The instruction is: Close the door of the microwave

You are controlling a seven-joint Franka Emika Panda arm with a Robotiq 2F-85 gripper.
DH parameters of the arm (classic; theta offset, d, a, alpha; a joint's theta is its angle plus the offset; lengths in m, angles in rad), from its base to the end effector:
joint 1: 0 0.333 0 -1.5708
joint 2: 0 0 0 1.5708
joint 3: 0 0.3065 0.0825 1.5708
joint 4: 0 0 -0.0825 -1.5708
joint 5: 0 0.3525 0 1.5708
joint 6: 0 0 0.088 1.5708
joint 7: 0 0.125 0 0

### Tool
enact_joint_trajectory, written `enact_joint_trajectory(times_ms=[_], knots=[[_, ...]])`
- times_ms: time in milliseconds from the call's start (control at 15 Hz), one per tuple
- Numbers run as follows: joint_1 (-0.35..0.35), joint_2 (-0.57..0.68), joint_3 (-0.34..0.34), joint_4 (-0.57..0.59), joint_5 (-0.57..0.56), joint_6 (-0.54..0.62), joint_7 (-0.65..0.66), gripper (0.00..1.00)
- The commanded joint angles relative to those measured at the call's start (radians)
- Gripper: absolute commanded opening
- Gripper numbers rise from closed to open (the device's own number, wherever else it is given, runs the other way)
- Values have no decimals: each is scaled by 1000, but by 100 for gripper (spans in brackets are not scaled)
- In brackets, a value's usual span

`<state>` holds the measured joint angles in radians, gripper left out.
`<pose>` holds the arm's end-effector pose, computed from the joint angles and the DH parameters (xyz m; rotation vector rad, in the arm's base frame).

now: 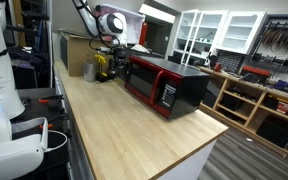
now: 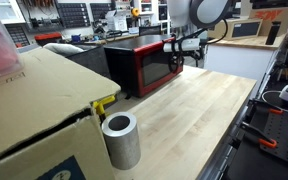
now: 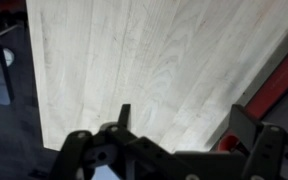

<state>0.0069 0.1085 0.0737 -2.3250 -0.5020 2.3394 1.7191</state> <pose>0.4852 0.0255 0.2843 2.2937 -1.6888 0.2964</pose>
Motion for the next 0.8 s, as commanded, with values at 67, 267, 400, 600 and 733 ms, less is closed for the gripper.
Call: enact_joint_trajectory(times_ms=[67,267,400,600,733], knots=[[32,-38,-34,8,141,-110,119,100],[27,-53,-46,5,224,-163,199,100],[24,-67,-53,-1,278,-193,254,100],[19,-97,-60,-7,364,-241,337,100],[15,-124,-63,-14,420,-255,396,100]])
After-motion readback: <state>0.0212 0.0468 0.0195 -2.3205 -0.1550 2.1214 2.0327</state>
